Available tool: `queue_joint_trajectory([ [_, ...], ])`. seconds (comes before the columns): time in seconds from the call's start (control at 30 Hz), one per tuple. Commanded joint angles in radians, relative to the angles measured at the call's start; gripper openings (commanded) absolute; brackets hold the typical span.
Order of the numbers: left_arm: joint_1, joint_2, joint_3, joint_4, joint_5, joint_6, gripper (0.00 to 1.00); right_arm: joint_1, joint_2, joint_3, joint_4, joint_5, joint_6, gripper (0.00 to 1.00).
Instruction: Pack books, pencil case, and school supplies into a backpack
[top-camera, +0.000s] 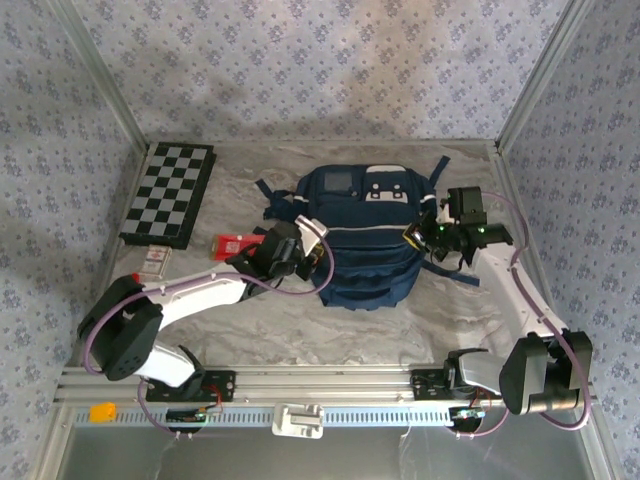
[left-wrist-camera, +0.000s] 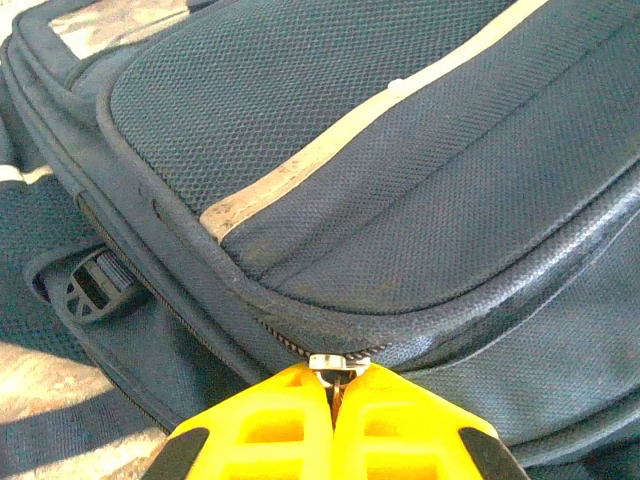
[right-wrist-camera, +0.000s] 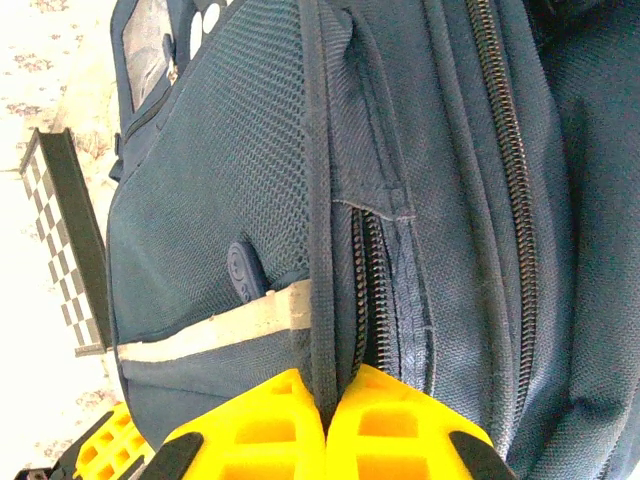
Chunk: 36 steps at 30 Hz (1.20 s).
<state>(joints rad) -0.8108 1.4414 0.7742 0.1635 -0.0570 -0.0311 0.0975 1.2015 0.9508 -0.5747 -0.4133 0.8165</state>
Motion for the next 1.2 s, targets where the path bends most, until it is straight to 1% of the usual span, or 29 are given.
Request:
queue_joint_trajectory([
  [0.0,0.096,-0.015,-0.039,0.058,-0.115,0.098,0.0,-0.062,-0.061,0.049,-0.074,0.152,-0.058,0.0],
  [0.07,0.132,-0.005,-0.038,0.085,-0.077,0.102,0.0,-0.079,-0.065,0.039,-0.08,0.129,-0.056,0.0],
  [0.1,0.138,0.0,-0.033,0.101,-0.06,0.102,0.0,-0.087,-0.064,0.033,-0.065,0.139,-0.067,0.0],
  [0.2,0.123,0.015,0.007,0.083,0.016,0.099,0.0,-0.069,-0.048,0.02,-0.031,0.108,-0.057,0.0],
  [0.23,0.108,0.018,0.016,0.08,0.024,0.097,0.0,-0.066,-0.047,0.019,-0.031,0.092,-0.047,0.07],
  [0.27,0.095,0.02,0.022,0.081,0.028,0.096,0.0,-0.064,-0.054,0.014,-0.018,0.081,-0.032,0.17],
  [0.3,0.083,0.024,0.028,0.083,0.026,0.092,0.0,-0.055,-0.068,0.002,0.015,0.072,-0.007,0.23],
  [0.4,0.062,0.044,0.057,0.066,0.035,0.086,0.0,0.014,-0.118,-0.049,0.086,0.083,0.089,0.43],
  [0.47,0.046,0.06,0.077,0.057,0.037,0.083,0.0,0.064,-0.141,-0.085,0.133,0.094,0.156,0.48],
  [0.53,0.03,0.073,0.098,0.05,0.038,0.083,0.0,0.126,-0.163,-0.113,0.178,0.135,0.21,0.52],
  [0.6,0.022,0.081,0.11,0.051,0.036,0.081,0.0,0.181,-0.17,-0.113,0.165,0.192,0.239,0.55],
  [0.7,0.014,0.09,0.133,0.034,0.049,0.076,0.0,0.276,-0.186,-0.118,0.144,0.263,0.288,0.64],
  [0.8,-0.009,0.091,0.151,0.025,0.051,0.082,0.0,0.326,-0.204,-0.113,0.09,0.315,0.332,0.68],
  [0.97,-0.038,0.095,0.164,0.027,0.068,0.061,0.0,0.386,-0.204,-0.132,0.093,0.362,0.433,0.68],
  [1.03,-0.064,0.097,0.17,0.03,0.068,0.043,0.0,0.389,-0.18,-0.153,0.146,0.351,0.472,0.66],
  [1.1,-0.105,0.099,0.176,0.035,0.081,0.032,0.0,0.395,-0.151,-0.14,0.157,0.351,0.496,0.64],
  [1.17,-0.15,0.114,0.198,0.016,0.049,0.034,0.0,0.421,-0.146,-0.12,0.128,0.409,0.535,0.64],
])
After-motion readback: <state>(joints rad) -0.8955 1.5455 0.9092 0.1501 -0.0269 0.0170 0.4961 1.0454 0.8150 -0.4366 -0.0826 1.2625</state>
